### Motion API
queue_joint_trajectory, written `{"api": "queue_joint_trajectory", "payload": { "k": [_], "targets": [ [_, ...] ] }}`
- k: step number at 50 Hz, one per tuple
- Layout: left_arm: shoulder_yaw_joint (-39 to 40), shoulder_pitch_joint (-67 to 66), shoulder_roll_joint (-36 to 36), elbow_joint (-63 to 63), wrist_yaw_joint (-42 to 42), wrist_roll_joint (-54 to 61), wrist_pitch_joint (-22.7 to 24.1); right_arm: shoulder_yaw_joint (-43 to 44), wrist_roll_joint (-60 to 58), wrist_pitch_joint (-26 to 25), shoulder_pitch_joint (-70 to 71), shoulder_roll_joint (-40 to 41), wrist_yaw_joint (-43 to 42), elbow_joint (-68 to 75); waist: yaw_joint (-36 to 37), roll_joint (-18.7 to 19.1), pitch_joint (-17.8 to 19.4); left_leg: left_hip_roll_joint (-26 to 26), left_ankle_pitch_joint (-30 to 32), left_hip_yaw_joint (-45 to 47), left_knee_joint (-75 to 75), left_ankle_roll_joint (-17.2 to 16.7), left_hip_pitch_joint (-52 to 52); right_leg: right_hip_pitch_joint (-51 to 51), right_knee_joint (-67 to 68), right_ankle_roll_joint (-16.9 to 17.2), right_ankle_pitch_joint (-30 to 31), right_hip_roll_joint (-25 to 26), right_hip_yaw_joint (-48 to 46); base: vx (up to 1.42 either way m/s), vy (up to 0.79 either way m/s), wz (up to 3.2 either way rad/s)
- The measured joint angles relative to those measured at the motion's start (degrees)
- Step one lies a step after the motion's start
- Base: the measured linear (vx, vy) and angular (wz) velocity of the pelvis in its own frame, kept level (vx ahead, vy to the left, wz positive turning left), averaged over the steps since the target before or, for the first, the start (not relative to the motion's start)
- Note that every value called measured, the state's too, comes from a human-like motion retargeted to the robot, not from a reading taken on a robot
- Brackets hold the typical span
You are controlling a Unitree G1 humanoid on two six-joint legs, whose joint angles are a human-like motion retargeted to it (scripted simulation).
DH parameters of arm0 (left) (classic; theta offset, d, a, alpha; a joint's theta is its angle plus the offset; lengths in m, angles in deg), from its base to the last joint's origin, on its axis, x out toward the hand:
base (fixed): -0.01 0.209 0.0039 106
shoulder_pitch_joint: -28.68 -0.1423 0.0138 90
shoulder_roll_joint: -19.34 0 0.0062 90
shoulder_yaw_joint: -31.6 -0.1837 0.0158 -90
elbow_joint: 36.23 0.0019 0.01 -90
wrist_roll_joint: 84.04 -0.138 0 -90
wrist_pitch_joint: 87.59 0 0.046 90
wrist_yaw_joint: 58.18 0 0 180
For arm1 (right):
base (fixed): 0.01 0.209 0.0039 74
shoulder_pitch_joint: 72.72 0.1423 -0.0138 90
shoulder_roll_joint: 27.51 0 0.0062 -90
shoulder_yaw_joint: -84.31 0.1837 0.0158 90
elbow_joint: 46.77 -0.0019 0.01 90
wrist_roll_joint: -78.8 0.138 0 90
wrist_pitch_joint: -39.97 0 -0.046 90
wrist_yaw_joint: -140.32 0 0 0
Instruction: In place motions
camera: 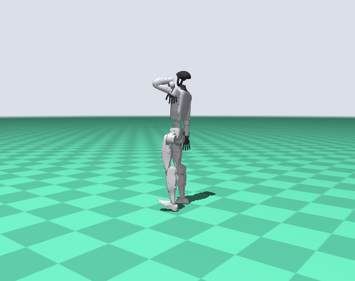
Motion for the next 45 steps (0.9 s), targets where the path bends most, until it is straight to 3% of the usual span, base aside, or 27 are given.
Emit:
{"api": "queue_joint_trajectory", "payload": {
  "k": [28, 45],
  "targets": [
    [1.3, -1.1, 1.2, 0.0, 0.8, 0.2, 0.0, -0.9, -2.0, -0.7, -0.1, -0.3, 0.0, -0.4, -0.3, 0.4, 0.1, 0.8, 1.0, 0.6, 1.5, -2.0, -0.2, 0.1, 0.3, -0.3, -0.9, 0.1, 0.4, 0.0, 0.0, 0.0],
    [0.6, -0.3, 1.2, 0.0, 0.9, 0.7, 0.0, -2.9, -3.3, -0.8, 0.4, -0.5, -0.4, -0.6, -0.1, 1.1, 0.6, 3.9, 7.1, 0.6, 5.0, -3.5, -1.7, 0.3, 0.9, -2.0, -2.2, 1.9, 0.0, -0.04, -0.09, 0.01]
  ]
}}
